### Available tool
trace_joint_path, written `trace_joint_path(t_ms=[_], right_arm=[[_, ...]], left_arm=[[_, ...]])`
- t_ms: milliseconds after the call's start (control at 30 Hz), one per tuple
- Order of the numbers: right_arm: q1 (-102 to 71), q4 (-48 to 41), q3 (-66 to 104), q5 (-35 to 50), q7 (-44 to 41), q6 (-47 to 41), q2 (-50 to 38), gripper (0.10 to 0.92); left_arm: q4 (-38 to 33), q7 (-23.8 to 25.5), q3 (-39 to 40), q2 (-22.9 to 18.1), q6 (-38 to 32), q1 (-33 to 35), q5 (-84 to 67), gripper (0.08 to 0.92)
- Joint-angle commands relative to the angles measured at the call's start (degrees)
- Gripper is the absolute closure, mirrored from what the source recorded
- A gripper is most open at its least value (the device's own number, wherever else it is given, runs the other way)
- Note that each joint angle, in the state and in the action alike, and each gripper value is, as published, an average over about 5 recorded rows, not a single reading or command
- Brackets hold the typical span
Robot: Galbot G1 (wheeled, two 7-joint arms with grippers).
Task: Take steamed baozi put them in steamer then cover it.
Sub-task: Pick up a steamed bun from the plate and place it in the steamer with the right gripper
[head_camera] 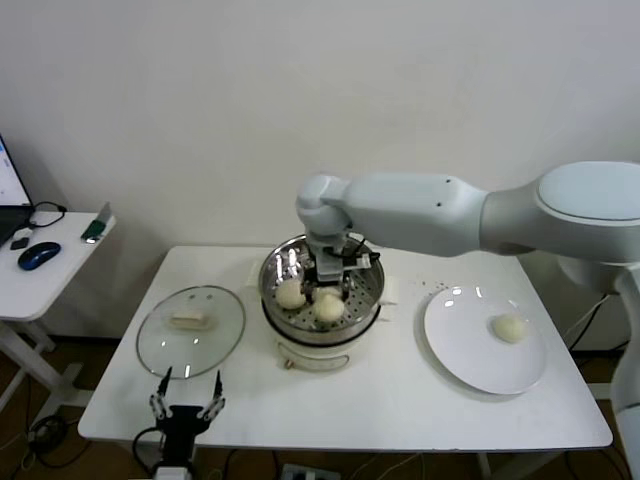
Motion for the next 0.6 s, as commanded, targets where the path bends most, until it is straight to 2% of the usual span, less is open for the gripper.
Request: trace_joint_path(t_ms=[33,233,433,600], right_arm=[[-1.8,1.2,-1.1,-2.2,0.0,0.1,0.9,0.349],[-2.1,1.1,-1.0,-1.9,0.1,-0.7,0.8,0.332],[-1.4,0.1,-0.2,-1.7,0.1,-1.2,0.5,0.213],[-0.2,-2.0,2.2,-1.6,0.1,-1.3,-0.5,0.203]], left_arm=[[0.3,0.1,-0.1,0.2,-0.1,-0.3,-0.1,0.177],[0.6,0.1,-0.2,0.4,-0.1,-0.3,-0.3,0.177],[0.6,0.1,-0.5,0.4,-0.2,-0.2,-0.3,0.177],[0.7,0.0,-0.5,0.4,-0.2,-0.2,-0.3,0.177]])
